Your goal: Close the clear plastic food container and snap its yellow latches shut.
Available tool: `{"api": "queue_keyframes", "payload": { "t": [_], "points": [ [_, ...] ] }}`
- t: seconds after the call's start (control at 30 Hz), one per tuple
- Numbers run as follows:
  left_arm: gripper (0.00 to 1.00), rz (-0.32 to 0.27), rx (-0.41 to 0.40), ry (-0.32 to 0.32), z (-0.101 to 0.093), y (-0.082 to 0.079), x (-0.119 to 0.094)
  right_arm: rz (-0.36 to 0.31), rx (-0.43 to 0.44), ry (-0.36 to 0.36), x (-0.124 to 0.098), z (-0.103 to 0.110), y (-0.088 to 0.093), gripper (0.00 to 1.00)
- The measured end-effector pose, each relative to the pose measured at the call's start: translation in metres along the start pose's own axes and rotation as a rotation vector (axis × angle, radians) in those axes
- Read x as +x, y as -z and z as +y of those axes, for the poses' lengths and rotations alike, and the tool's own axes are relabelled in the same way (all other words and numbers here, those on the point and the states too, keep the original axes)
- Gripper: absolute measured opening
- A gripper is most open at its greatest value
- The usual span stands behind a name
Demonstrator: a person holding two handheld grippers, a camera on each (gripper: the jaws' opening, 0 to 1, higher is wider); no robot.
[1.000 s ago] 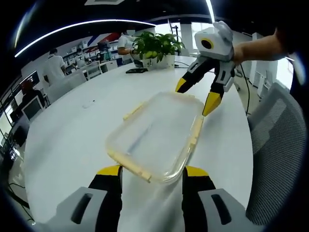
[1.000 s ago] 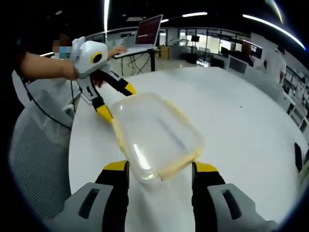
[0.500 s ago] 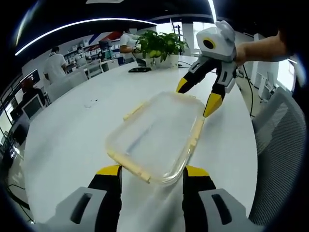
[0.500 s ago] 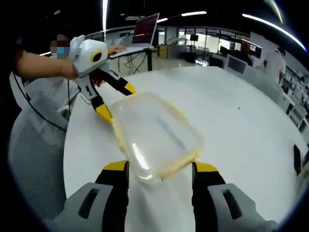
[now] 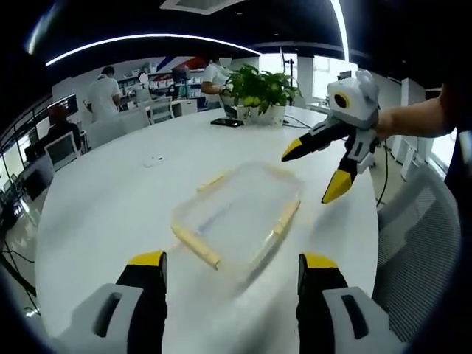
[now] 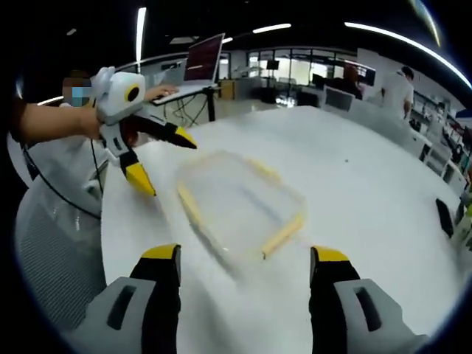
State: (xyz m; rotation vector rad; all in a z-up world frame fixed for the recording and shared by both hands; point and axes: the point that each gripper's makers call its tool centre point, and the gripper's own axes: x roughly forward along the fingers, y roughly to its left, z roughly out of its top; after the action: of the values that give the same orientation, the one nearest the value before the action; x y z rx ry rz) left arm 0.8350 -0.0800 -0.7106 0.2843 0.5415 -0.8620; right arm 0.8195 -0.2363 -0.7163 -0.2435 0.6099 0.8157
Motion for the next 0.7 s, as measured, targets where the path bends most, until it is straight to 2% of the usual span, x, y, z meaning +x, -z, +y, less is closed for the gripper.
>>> {"api": "queue_keyframes", "payload": {
  "t": [0.27,0.57,0.7],
  "points": [
    [0.84,-0.063,-0.057,-0.008,-0.017,-0.003,-0.026,-0.062,0.044,0.092,-0.031,0.006,0.007,0.79],
    [0.96,-0.071,-0.079,-0.032,-0.04,0.007,-0.053,-0.082,0.048,0.138,-0.06,0.026,0.021,0.9],
    [0.98,-0.068,-0.073,-0.045,-0.048,0.011,-0.065,-0.1,0.078,0.157,-0.071,0.031,0.027,0.94]
  ]
}}
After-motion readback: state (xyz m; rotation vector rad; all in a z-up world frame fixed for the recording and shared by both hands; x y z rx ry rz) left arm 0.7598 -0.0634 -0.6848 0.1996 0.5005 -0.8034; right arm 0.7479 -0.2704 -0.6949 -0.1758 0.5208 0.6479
